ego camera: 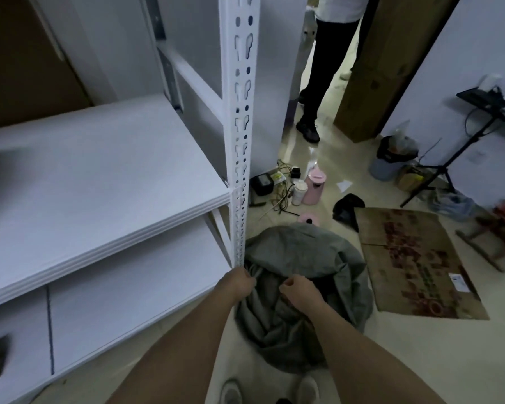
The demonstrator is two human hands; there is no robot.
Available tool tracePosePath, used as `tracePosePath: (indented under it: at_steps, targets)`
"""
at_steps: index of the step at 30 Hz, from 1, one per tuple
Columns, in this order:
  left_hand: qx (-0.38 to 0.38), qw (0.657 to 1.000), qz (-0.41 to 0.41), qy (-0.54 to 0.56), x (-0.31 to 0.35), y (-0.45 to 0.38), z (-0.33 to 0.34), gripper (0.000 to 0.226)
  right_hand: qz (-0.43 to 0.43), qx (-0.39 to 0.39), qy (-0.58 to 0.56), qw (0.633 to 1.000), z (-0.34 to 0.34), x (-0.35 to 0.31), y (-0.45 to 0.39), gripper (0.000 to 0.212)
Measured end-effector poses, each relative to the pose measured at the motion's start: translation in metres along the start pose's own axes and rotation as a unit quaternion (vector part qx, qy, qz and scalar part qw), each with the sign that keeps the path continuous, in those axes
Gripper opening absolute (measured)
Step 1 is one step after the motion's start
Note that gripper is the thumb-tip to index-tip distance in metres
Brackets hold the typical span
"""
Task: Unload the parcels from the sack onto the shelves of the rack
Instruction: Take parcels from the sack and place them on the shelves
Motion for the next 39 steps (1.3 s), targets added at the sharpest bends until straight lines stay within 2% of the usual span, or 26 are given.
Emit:
tracePosePath:
  at_steps: [3,6,10,12,15,19,21,24,29,31,32,35,39]
  targets:
    - [0.000,1.000,-0.009,0.009,0.016,-0.028,0.012,0.023,0.001,-0.018,0.015,1.000,-0.018,0.012,-0.031,0.031]
    - [0.011,1.000,-0.005,-0.005,0.036,-0.058,0.030,0.018,-0.005,-0.043,0.048,0.998,-0.030,0.032,-0.074,0.032]
    - [0.026,0.998,0.028,-0.043,0.050,-0.113,0.070,0.017,-0.015,-0.049,0.077,0.996,-0.035,0.065,-0.142,0.022]
    - [0.033,0.995,0.034,-0.093,0.046,-0.148,0.095,0.036,-0.017,-0.037,0.096,0.994,-0.032,0.083,-0.181,0.025]
    - [0.027,0.979,0.038,-0.199,0.028,-0.203,0.133,0.044,-0.041,-0.026,0.150,0.987,-0.016,0.110,-0.236,0.021]
    - [0.029,0.927,0.091,-0.363,-0.011,-0.282,0.187,0.052,-0.115,0.021,0.257,0.959,0.025,0.144,-0.322,0.032]
    - [0.024,0.901,0.119,-0.417,-0.038,-0.323,0.218,0.052,-0.168,0.053,0.348,0.921,0.051,0.162,-0.365,0.032]
    - [0.022,0.859,0.163,-0.484,-0.074,-0.380,0.259,0.048,-0.259,0.080,0.472,0.839,0.087,0.183,-0.427,0.032]
    - [0.027,0.794,0.206,-0.571,-0.116,-0.446,0.304,0.045,-0.416,0.071,0.624,0.658,0.134,0.208,-0.499,0.034]
    - [0.022,0.773,0.204,-0.600,-0.128,-0.463,0.314,0.048,-0.439,0.064,0.683,0.581,0.148,0.218,-0.518,0.034]
    - [0.015,0.762,0.203,-0.615,-0.132,-0.469,0.316,0.049,-0.428,0.065,0.708,0.557,0.151,0.221,-0.528,0.036]
    - [0.000,0.718,0.202,-0.666,-0.139,-0.483,0.318,0.052,-0.379,0.126,0.750,0.528,0.145,0.226,-0.550,0.043]
    - [0.016,0.655,0.213,-0.725,-0.129,-0.499,0.318,0.055,-0.325,0.220,0.775,0.495,0.108,0.221,-0.556,0.056]
Point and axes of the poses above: each hand's wrist, its own y-axis away from the middle knuckle, its own z-axis out of the palm, x = y × z, the point moved 2 cm from there along -y, towards the middle knuckle, and after that the axes turned 5 degrees about z, right-handed, at the moved point
